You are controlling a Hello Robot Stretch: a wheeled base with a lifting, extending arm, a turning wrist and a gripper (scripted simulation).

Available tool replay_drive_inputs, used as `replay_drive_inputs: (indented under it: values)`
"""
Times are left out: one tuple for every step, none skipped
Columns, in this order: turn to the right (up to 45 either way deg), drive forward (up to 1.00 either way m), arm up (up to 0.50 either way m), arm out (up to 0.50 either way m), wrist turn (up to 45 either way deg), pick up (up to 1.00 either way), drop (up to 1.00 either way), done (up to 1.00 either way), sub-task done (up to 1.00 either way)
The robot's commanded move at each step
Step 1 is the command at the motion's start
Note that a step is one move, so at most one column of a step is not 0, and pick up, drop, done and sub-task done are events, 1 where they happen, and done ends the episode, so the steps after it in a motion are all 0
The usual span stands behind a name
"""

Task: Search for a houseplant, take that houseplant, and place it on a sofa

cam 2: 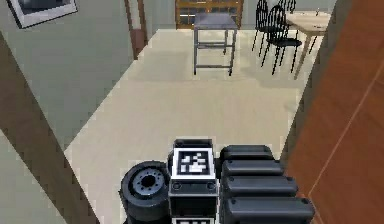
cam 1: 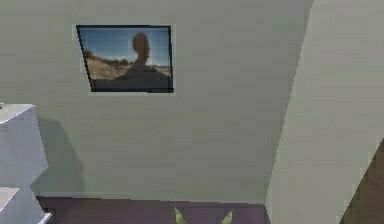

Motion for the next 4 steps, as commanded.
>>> replay_drive_inputs:
  values:
    - [-45.0,0.00,0.00,0.00,0.0,0.00,0.00,0.00,0.00]
    - [-33.0,0.00,0.00,0.00,0.0,0.00,0.00,0.00,0.00]
    - [0.0,0.75,0.00,0.00,0.0,0.00,0.00,0.00,0.00]
    - [-21.0,0.00,0.00,0.00,0.0,0.00,0.00,0.00,0.00]
